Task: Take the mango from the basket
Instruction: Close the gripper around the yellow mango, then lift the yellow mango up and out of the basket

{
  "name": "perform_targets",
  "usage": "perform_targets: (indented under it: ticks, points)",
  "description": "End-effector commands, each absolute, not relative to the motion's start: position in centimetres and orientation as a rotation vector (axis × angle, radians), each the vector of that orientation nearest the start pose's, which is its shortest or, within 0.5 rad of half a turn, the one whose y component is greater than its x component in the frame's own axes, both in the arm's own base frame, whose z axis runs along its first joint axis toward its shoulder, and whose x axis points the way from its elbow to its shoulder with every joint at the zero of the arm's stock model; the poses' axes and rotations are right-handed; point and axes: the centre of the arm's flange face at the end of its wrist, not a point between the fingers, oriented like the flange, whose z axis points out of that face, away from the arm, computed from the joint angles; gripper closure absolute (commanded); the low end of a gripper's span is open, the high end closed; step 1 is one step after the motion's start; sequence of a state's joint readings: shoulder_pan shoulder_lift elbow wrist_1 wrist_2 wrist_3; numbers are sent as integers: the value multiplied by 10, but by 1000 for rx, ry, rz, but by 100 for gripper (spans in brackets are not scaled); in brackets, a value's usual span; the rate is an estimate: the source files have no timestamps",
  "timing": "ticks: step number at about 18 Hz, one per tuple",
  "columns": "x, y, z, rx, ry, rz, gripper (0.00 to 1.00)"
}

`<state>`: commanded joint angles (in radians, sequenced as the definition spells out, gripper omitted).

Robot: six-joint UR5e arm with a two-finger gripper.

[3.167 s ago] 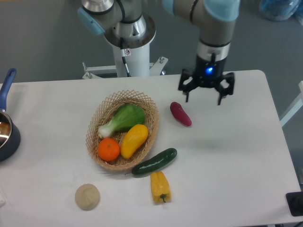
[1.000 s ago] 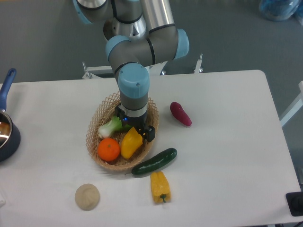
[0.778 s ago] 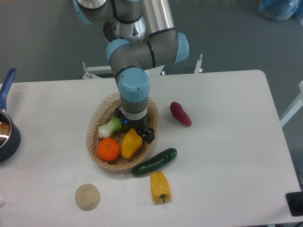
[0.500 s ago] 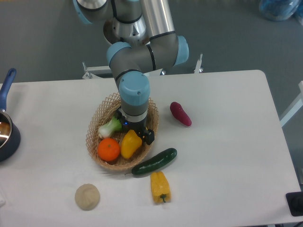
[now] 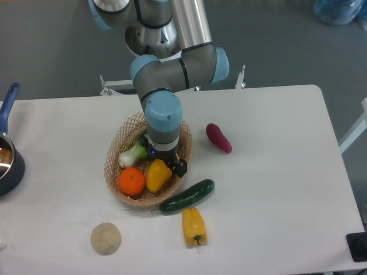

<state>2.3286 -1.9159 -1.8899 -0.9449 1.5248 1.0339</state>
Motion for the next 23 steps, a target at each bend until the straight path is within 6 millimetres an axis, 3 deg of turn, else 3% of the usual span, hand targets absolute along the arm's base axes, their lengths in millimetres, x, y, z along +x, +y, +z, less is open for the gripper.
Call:
perform_targets:
  ticks: [5,8,12,16,20,23]
  points:
    - [-275,491,214,-3104,430,-103,0]
    - [-274,490,214,-3107,425,-104,23]
    - [-275,491,214,-3107,425,-104,39]
    - [-277,492,219,-3101,425,-90,64]
    - [-283,490,230,-3085,411,-71,65]
    - [-283,486,261,-3052,402,-5,65]
